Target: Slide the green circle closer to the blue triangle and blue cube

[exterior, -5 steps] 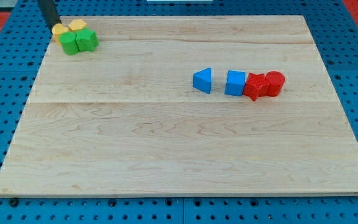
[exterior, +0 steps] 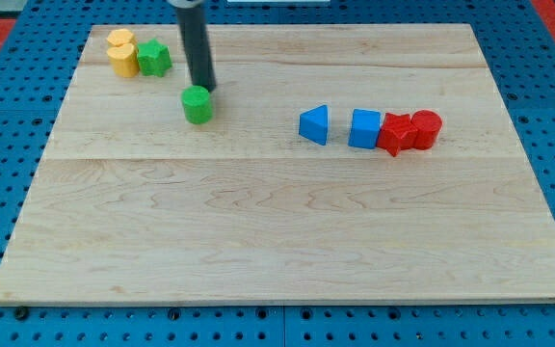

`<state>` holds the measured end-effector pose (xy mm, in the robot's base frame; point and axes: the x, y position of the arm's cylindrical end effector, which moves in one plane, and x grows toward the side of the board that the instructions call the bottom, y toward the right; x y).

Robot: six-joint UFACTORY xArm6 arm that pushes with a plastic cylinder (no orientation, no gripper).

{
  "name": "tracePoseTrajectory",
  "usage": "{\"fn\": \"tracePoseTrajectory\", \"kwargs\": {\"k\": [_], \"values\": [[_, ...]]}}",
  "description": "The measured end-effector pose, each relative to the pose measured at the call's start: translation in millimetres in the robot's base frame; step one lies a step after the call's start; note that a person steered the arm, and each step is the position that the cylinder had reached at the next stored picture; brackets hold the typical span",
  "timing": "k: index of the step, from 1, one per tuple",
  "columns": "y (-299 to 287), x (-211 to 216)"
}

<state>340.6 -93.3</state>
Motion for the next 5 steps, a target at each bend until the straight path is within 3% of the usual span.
{"fn": "tracePoseTrajectory", "kwargs": {"k": [1,2,3,4,5], "values": [[-67.4,13.9],[-41.2,28.6],[28.8,40.3],[-26.7,65.0],[17.0,81.3]]}}
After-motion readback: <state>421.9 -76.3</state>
